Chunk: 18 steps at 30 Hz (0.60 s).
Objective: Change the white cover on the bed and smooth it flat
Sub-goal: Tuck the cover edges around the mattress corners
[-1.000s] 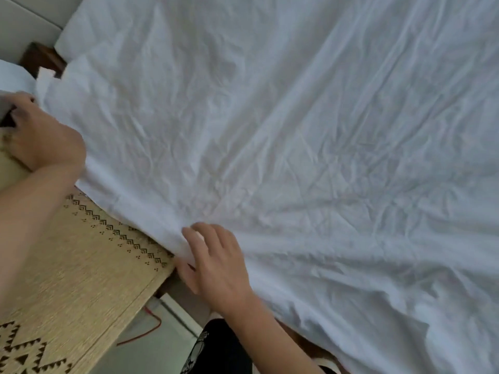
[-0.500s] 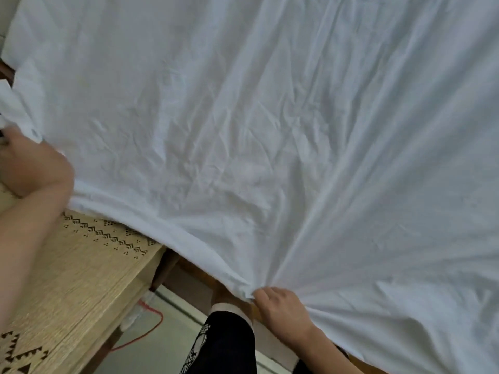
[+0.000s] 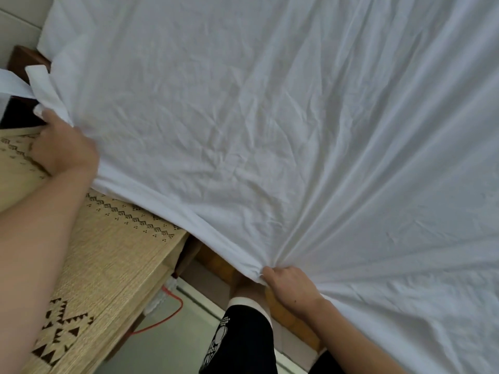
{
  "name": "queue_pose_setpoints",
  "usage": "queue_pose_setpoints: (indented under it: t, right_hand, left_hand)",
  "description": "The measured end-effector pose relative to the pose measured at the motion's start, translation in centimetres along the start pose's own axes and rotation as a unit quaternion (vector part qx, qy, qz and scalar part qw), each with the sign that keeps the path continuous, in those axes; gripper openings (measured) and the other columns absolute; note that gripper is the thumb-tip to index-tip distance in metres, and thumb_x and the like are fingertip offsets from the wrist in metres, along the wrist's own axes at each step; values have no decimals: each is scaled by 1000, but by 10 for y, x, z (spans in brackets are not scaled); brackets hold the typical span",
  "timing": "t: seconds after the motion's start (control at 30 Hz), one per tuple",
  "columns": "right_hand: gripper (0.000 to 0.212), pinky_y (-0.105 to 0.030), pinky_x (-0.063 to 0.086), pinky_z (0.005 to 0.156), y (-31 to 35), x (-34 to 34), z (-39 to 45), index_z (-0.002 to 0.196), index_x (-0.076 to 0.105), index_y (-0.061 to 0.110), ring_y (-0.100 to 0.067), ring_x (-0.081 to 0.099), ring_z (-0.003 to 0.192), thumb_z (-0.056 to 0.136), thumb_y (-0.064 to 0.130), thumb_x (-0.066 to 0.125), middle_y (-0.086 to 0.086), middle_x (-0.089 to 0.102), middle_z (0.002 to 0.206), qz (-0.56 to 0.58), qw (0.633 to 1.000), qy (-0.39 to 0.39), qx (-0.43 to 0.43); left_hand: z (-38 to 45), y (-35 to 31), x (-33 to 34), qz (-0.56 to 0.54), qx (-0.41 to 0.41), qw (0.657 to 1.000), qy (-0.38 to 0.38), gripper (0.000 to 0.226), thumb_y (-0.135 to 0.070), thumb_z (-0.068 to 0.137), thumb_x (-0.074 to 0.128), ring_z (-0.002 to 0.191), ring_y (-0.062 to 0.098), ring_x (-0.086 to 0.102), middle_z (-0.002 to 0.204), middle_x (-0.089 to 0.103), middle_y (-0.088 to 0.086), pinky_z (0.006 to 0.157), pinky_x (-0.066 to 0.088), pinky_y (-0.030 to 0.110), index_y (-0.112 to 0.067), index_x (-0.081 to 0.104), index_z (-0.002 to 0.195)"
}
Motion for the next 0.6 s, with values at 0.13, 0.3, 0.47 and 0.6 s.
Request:
queue_pose_setpoints:
  t: [0.13,0.3,0.47,0.6]
  right_hand:
    - [6,-23,15,43,10,-6,-7,76,44,26,-13,46,32,71,25,41,7,49,44,38,997,-61,22]
    - [9,-21,16,39,23,-5,-9,70,47,28,-10,45,31,73,29,39,8,49,43,47,998,-44,17]
    - [38,-24,41,50,10,-27,3,69,53,25,-11,57,58,93,51,38,9,57,66,71,992,-103,6]
    - [22,-33,46,67,26,-115,20,92,61,9,-25,56,80,96,27,50,-8,62,94,86,948,-303,-50]
  left_hand:
    - [-70,-62,-79,101,60,993,-4,52,-5,97,44,100,53,55,112,54,41,84,39,56,8,22,143]
    - [-64,-39,-78,147,78,986,-3,59,2,95,41,95,52,58,108,57,39,79,41,50,5,15,148]
    - [-66,-38,-99,93,17,990,-104,78,-7,92,54,114,45,46,141,36,28,90,39,53,-3,7,153]
    - [-70,-70,-125,51,78,977,-192,71,-4,86,43,137,36,31,154,25,20,110,25,41,-7,15,152]
Point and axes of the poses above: each hand's wrist, its own z-axis towards the middle knuckle, its own x-axis out of the palm, y = z × x, the point moved 10 cm from there along z, towards the middle knuckle
